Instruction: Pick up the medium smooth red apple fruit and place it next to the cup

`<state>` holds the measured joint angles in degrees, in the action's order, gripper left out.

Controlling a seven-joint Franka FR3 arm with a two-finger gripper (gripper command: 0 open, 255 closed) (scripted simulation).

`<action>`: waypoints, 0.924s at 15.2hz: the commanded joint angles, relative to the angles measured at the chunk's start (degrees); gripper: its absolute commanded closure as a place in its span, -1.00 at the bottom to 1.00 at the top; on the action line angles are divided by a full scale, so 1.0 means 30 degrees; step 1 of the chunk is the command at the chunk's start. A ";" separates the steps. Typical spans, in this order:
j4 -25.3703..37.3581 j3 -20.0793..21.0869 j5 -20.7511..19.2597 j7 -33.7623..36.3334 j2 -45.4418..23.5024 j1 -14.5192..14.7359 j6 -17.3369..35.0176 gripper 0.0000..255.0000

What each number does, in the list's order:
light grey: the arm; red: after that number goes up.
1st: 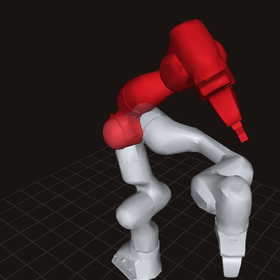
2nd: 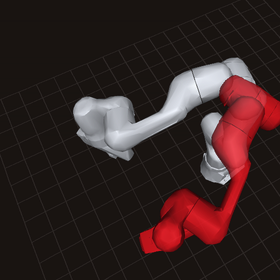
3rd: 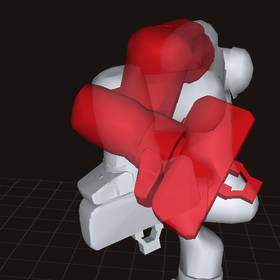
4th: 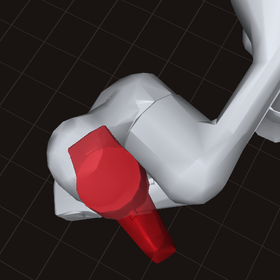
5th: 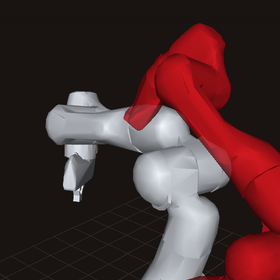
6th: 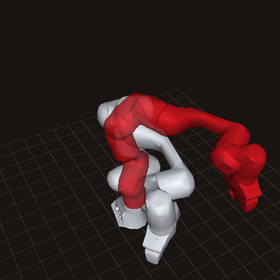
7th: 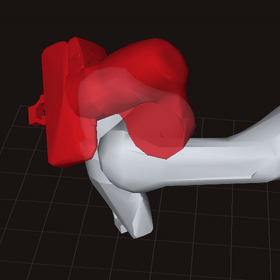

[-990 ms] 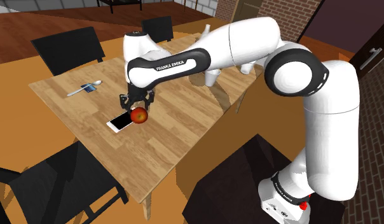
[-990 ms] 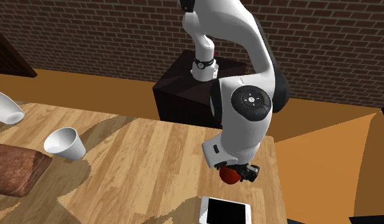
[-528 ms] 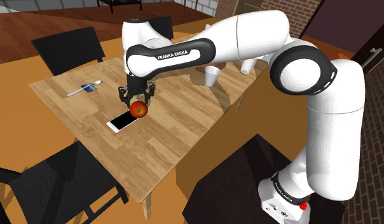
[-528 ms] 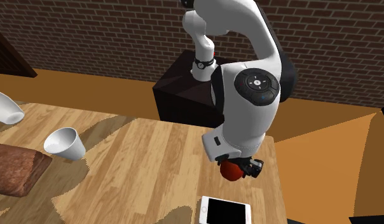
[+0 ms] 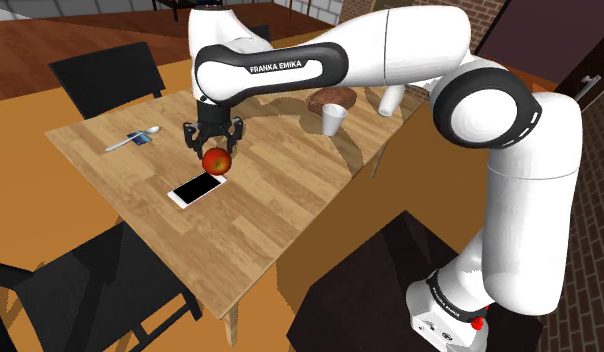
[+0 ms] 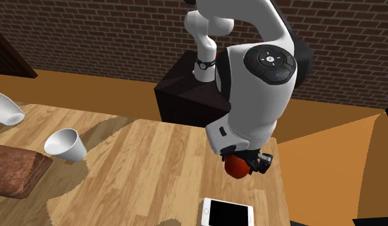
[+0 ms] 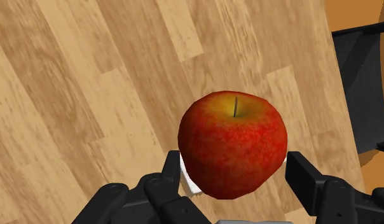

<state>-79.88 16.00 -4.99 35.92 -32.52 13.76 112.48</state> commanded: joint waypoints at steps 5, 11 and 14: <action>0.0429 -0.0001 0.0173 -0.0398 0.0535 -0.0338 -0.0970 1.00; -0.1780 -0.0382 0.0757 -0.2747 0.2023 -0.2389 -0.0319 1.00; -0.2473 -0.0642 0.1004 -0.3959 0.2515 -0.3338 -0.0159 1.00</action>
<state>-87.13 14.40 -2.15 25.44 -25.02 4.72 111.93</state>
